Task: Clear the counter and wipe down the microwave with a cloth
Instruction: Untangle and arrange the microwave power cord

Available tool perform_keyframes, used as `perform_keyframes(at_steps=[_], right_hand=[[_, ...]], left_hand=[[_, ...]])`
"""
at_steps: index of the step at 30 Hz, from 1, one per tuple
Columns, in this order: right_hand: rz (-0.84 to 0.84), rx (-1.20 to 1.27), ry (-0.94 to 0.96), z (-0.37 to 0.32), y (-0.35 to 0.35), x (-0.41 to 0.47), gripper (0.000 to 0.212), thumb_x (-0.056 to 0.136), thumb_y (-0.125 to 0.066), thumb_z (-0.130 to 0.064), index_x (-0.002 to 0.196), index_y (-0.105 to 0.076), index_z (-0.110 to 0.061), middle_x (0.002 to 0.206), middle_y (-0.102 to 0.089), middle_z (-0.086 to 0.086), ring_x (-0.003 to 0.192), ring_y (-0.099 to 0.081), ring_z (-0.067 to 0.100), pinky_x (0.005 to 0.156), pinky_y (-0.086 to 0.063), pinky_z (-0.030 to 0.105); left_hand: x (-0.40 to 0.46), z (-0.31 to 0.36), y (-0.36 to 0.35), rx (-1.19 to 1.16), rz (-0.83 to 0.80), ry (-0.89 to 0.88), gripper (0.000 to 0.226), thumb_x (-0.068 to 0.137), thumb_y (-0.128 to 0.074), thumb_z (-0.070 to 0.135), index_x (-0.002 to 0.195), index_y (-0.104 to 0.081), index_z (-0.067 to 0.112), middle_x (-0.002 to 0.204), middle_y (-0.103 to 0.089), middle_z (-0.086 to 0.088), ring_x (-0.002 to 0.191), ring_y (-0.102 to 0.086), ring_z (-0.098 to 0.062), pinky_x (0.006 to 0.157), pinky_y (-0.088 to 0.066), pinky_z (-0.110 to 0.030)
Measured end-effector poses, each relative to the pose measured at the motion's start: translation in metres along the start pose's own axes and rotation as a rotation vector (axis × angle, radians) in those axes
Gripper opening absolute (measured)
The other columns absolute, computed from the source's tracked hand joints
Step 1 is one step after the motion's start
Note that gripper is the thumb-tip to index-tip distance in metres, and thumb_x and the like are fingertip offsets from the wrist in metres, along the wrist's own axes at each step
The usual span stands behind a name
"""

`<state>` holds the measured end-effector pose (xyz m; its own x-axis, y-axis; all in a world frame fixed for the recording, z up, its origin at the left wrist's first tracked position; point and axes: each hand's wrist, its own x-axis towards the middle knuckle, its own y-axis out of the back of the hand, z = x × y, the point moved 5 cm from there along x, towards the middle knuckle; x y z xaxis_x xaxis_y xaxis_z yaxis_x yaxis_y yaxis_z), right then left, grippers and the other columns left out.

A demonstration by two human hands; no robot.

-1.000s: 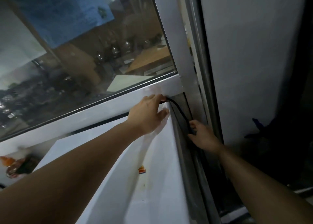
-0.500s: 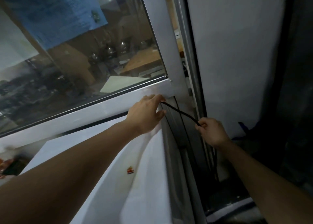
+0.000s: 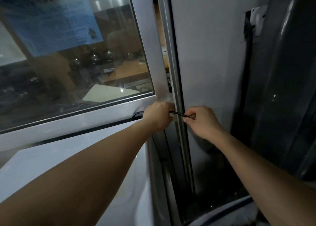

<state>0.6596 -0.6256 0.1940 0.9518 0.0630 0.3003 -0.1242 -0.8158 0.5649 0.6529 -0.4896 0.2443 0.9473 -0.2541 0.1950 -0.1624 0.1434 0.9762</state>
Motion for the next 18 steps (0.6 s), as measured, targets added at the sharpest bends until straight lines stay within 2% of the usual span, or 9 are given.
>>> perform_keyframes(at_steps=[2, 5, 9, 11, 13, 15, 18], right_hand=[[0.000, 0.004, 0.010, -0.007, 0.002, -0.002, 0.007, 0.084, -0.066, -0.015, 0.086, -0.071, -0.019, 0.082, -0.067, -0.004, 0.075, -0.061, 0.009, 0.065, -0.046, 0.019], [-0.009, 0.031, 0.038, -0.010, 0.001, -0.004, 0.008, 0.084, -0.066, -0.015, 0.087, -0.068, -0.022, 0.081, -0.064, -0.009, 0.074, -0.057, 0.001, 0.061, -0.039, 0.011], [-0.049, 0.016, -0.023, 0.012, -0.008, -0.010, 0.013, 0.084, -0.066, -0.016, 0.087, -0.059, -0.026, 0.078, -0.058, -0.014, 0.071, -0.052, -0.005, 0.057, -0.034, 0.010], [-0.066, -0.011, -0.105, 0.035, -0.014, -0.016, 0.013, 0.086, -0.063, -0.015, 0.082, -0.056, -0.026, 0.079, -0.061, -0.009, 0.070, -0.056, 0.003, 0.057, -0.037, 0.013], [-0.071, 0.008, -0.205, 0.056, -0.016, -0.023, 0.012, 0.088, -0.060, -0.014, 0.079, -0.059, -0.022, 0.084, -0.066, 0.002, 0.078, -0.062, 0.018, 0.065, -0.044, 0.023], [-0.045, 0.019, -0.248, 0.062, -0.014, -0.027, 0.016, 0.090, -0.059, -0.014, 0.074, -0.061, -0.016, 0.080, -0.067, 0.009, 0.081, -0.064, 0.027, 0.069, -0.047, 0.030], [0.077, 0.085, -0.224, 0.051, 0.002, -0.026, 0.030, 0.092, -0.056, -0.013, 0.063, -0.059, -0.019, 0.067, -0.064, 0.001, 0.065, -0.061, 0.017, 0.056, -0.044, 0.018]], left_hand=[[-0.001, 0.000, 0.006, -0.028, 0.038, -0.020, 0.012, 0.089, -0.055, 0.019, 0.093, -0.066, 0.020, 0.098, -0.067, -0.006, 0.095, -0.061, -0.027, 0.079, -0.053, -0.041], [-0.003, -0.006, 0.015, -0.009, 0.080, -0.032, 0.011, 0.091, -0.056, 0.024, 0.093, -0.066, 0.023, 0.097, -0.066, -0.003, 0.093, -0.061, -0.024, 0.078, -0.054, -0.040], [-0.006, -0.019, 0.029, -0.066, 0.159, -0.016, 0.010, 0.091, -0.056, 0.028, 0.089, -0.065, 0.024, 0.088, -0.064, 0.001, 0.085, -0.060, -0.021, 0.073, -0.053, -0.038], [-0.007, -0.026, 0.039, -0.140, 0.203, 0.005, 0.011, 0.091, -0.056, 0.028, 0.091, -0.066, 0.023, 0.084, -0.063, 0.002, 0.082, -0.061, -0.021, 0.071, -0.053, -0.037], [-0.008, -0.034, 0.048, -0.207, 0.237, 0.032, 0.012, 0.092, -0.057, 0.026, 0.093, -0.067, 0.020, 0.082, -0.063, 0.001, 0.079, -0.060, -0.020, 0.072, -0.054, -0.036], [-0.008, -0.038, 0.055, -0.233, 0.254, 0.039, 0.012, 0.092, -0.057, 0.025, 0.091, -0.067, 0.018, 0.078, -0.060, 0.002, 0.075, -0.058, -0.018, 0.069, -0.051, -0.032], [-0.012, -0.036, 0.062, -0.176, 0.278, 0.042, 0.014, 0.093, -0.055, 0.023, 0.093, -0.066, 0.016, 0.080, -0.061, 0.000, 0.076, -0.058, -0.019, 0.064, -0.045, -0.029]])
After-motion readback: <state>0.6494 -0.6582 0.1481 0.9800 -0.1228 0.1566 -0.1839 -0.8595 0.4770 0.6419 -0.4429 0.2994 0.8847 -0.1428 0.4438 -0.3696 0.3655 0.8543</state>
